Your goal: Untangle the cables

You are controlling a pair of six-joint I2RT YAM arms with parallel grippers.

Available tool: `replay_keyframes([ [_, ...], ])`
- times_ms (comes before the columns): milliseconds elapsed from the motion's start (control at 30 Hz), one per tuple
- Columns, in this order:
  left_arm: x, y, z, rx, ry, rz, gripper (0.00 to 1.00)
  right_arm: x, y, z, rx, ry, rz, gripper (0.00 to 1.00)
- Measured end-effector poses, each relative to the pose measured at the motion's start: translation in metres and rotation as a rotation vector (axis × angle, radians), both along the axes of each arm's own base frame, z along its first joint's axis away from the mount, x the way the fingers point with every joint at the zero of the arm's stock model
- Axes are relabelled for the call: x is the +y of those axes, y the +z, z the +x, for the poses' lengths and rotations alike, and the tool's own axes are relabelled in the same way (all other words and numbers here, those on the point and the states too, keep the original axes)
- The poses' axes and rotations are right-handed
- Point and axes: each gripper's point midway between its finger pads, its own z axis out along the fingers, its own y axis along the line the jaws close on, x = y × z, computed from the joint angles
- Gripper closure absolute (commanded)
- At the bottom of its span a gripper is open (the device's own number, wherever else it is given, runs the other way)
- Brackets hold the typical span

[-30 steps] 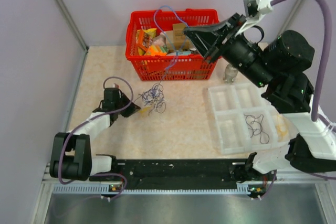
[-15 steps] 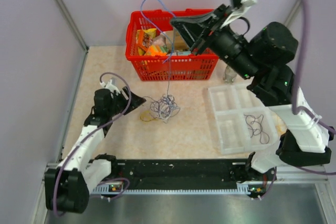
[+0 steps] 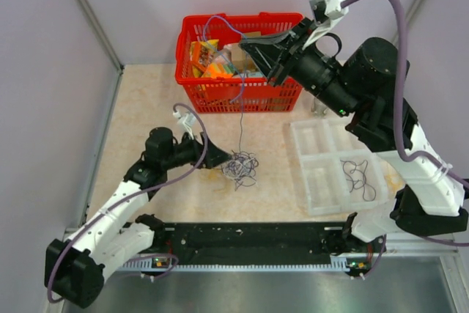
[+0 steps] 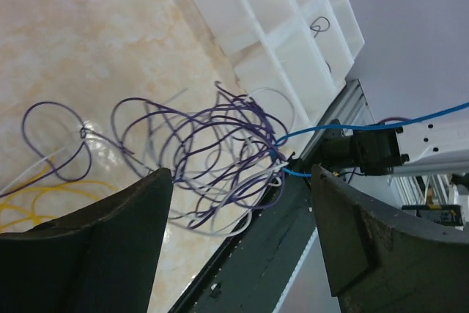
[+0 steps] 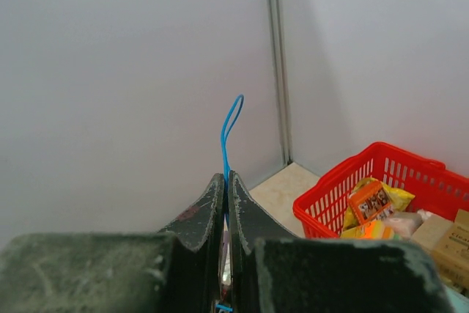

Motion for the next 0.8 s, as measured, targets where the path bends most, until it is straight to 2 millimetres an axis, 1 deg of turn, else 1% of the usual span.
replay_keyframes([
  [100,-0.021,0.002,-0.013,-0.050,-0.075,0.014,0.19,-0.007,0.007,-0.005,-0.006,0.008,0.020,1.00],
  [133,-0.026,0.000,-0.016,-0.063,-0.086,0.027,0.20,-0.008,0.010,-0.007,-0.008,0.012,0.027,1.00],
  [267,-0.040,-0.018,-0.017,-0.082,-0.107,0.099,0.31,-0.013,0.022,-0.014,-0.023,0.034,0.058,1.00],
  [300,-0.041,-0.022,-0.015,-0.083,-0.106,0.114,0.38,-0.014,0.025,-0.016,-0.028,0.041,0.065,1.00],
  [400,-0.042,-0.033,-0.007,-0.090,-0.088,0.139,0.65,-0.017,0.034,-0.021,-0.039,0.061,0.088,1.00],
  [467,-0.043,-0.036,-0.003,-0.098,-0.079,0.144,0.78,-0.019,0.040,-0.026,-0.045,0.077,0.107,1.00],
  [533,-0.044,-0.038,0.002,-0.104,-0.072,0.148,0.96,-0.021,0.044,-0.028,-0.048,0.086,0.118,1.00],
  [567,-0.045,-0.039,0.004,-0.105,-0.067,0.149,1.00,-0.021,0.044,-0.028,-0.049,0.087,0.121,1.00],
  [700,-0.043,-0.049,0.013,-0.096,-0.029,0.174,1.00,-0.024,0.053,-0.030,-0.066,0.087,0.141,1.00],
  [800,-0.038,-0.067,0.020,-0.057,0.019,0.218,1.00,-0.033,0.070,-0.034,-0.097,0.082,0.176,1.00],
])
